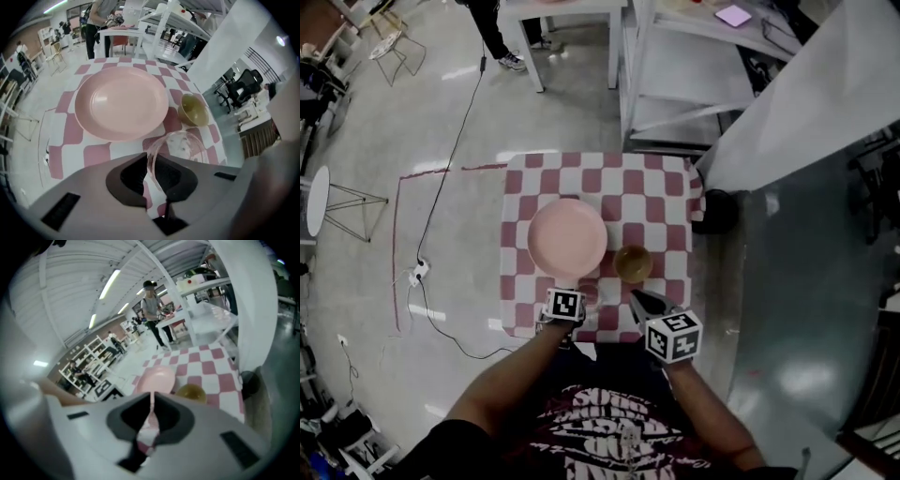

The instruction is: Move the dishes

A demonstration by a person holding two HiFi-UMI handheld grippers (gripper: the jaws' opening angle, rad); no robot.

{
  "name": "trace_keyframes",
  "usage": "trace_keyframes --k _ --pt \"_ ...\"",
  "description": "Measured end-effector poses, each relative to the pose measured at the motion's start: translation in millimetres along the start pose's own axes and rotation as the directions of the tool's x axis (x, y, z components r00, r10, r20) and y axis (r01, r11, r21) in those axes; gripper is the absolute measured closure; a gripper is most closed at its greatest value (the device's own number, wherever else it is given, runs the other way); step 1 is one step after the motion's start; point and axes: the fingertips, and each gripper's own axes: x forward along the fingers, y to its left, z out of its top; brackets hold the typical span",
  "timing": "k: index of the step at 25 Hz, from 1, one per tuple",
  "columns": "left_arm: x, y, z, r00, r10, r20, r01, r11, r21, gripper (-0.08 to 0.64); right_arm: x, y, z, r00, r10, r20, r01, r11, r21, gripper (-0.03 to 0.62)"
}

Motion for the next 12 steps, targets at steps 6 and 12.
trace_keyframes --k 6,12 --pt "-43 23 4 0.994 0.081 0.075 -0.084 0.995 0.047 0.512 19 22 10 0.997 0.076 -0.022 -0.077 0.997 -0.032 0.551" --pt "-71 68 49 0.979 0.091 0.18 -0.097 0.995 0.029 0.512 27 50 22 0.998 0.057 0.016 -0.056 0.998 -0.032 0.55"
